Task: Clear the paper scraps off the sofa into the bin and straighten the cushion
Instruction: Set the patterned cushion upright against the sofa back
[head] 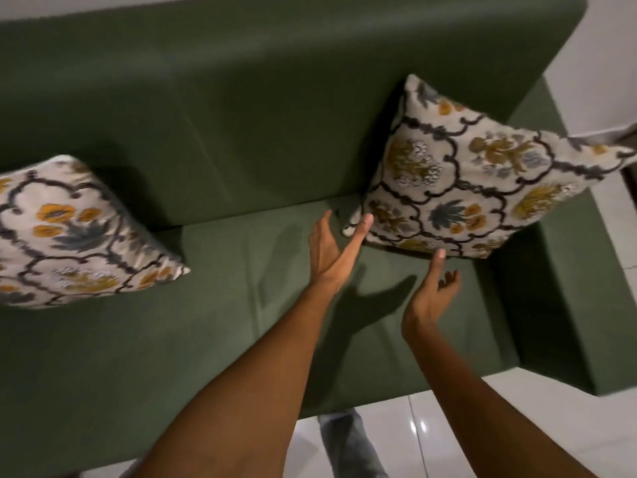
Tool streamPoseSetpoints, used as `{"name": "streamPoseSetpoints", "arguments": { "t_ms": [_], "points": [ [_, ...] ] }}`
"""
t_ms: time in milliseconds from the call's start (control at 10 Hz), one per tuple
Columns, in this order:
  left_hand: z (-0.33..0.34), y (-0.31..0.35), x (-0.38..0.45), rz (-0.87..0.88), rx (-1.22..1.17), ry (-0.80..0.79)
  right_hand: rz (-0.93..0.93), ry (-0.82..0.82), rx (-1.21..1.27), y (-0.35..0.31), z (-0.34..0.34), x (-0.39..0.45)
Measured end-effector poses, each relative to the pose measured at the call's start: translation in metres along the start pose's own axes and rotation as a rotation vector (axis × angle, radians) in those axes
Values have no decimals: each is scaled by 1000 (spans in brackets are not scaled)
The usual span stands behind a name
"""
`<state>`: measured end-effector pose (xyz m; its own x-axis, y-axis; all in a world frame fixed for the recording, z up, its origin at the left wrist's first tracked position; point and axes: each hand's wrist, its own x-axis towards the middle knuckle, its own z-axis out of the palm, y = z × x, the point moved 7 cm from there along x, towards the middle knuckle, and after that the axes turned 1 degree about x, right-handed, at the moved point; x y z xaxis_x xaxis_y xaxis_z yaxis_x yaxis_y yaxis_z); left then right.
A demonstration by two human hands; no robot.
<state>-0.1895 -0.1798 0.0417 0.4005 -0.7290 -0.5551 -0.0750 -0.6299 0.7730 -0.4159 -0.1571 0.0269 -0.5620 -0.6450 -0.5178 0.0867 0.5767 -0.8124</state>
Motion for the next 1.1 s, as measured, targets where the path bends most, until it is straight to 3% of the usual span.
{"name": "streamPoseSetpoints", "arguments": {
  "t_ms": [100, 200, 400, 500, 700, 800, 1100],
  "points": [
    [42, 22, 21, 9, -8, -52, 10, 79, 128, -28, -21, 54],
    [74, 40, 33, 27, -23, -97, -4, 49, 146, -49, -27, 96],
    [88, 55, 44, 67, -4, 23, 20, -121, 216, -60, -4, 125],
    [76, 53, 40, 75, 8, 63, 34, -155, 219, -58, 7, 117],
    [13, 16, 23, 79, 3, 293, 16, -335, 110, -61, 48, 91],
    [-14, -6, 18, 85, 45, 317, -27, -402, 53, -58, 69, 76],
    [-66, 8, -6, 74, 229, 173, -34, -225, -47, -71, 52, 32]
  ]
}}
